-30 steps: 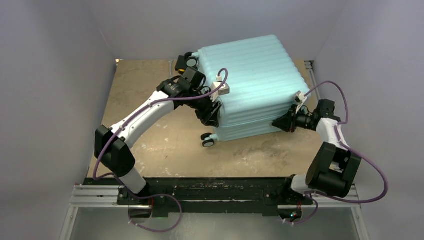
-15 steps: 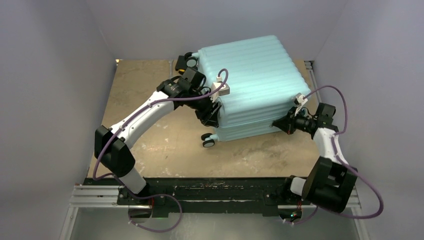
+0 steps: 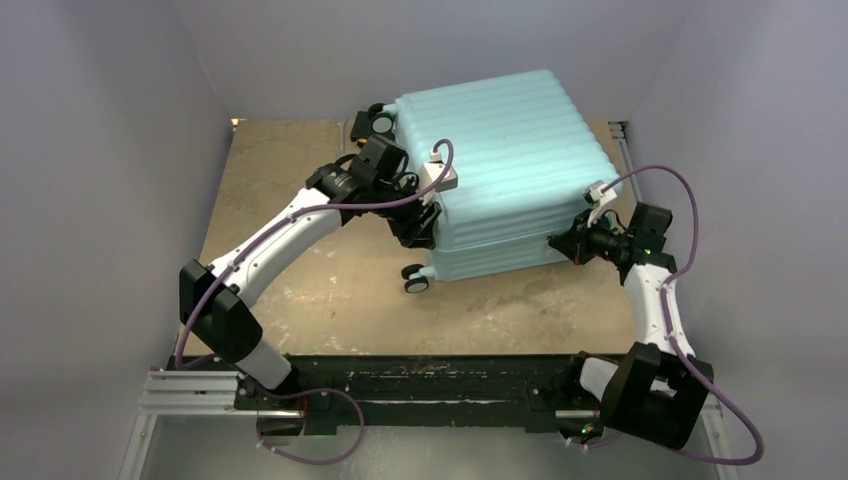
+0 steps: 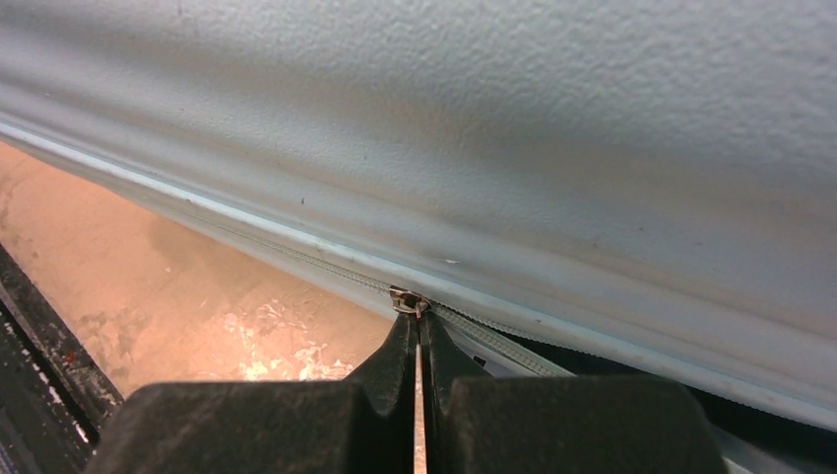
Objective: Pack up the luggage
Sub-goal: Zip the luggage at the center of the board.
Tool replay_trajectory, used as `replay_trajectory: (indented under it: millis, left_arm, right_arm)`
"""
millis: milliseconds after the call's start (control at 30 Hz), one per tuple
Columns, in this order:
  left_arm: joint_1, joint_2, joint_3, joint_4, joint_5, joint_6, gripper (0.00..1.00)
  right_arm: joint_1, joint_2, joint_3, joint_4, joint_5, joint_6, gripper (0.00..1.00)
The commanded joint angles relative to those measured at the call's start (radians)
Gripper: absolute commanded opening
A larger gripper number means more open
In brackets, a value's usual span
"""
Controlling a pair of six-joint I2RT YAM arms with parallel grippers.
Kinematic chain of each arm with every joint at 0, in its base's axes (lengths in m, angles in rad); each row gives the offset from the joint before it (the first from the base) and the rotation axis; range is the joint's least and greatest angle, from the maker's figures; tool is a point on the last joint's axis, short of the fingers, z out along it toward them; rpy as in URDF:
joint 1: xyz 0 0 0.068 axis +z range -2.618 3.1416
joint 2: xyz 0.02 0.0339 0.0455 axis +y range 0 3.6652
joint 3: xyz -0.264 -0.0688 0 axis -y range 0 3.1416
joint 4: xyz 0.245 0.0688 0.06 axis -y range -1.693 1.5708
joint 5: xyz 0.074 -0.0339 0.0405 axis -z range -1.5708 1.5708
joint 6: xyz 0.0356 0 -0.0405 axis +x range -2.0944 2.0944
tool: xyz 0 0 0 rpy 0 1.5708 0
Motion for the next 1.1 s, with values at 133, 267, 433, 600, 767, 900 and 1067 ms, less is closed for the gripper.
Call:
replay_trajectory:
  millis: [133, 267, 433, 600, 767, 900, 1067]
  left_arm:
    - [0.053, -0.284, -0.017, 0.104, -0.150, -0.005, 0.00]
    - [0.053, -0.312, -0.038, 0.105, -0.178, -0.010, 0.00]
    - [0.053, -0.332, -0.039, 0.096, -0.238, -0.012, 0.00]
    - [0.055, -0.337, -0.055, 0.099, -0.244, -0.011, 0.00]
    - [0.055, -0.336, -0.066, 0.091, -0.158, 0.012, 0.05]
    - [0.054, -0.335, -0.071, 0.088, -0.084, 0.039, 0.35]
    - [0.054, -0.292, -0.075, 0.085, -0.019, 0.066, 0.65]
  right_arm:
    - [-0.023, -0.063, 0.035, 0.220, 0.393, -0.043, 0.00]
    - [-0.023, -0.084, 0.030, 0.242, 0.453, -0.040, 0.00]
    - [-0.041, -0.084, 0.063, 0.222, 0.468, -0.048, 0.00]
    - [-0.052, -0.060, 0.115, 0.192, 0.456, -0.044, 0.00]
    - [-0.057, -0.007, 0.181, 0.096, 0.439, -0.096, 0.00]
    - [-0.056, 0.015, 0.190, -0.017, 0.354, -0.205, 0.00]
    - [-0.053, 0.047, 0.211, -0.238, 0.169, -0.334, 0.14]
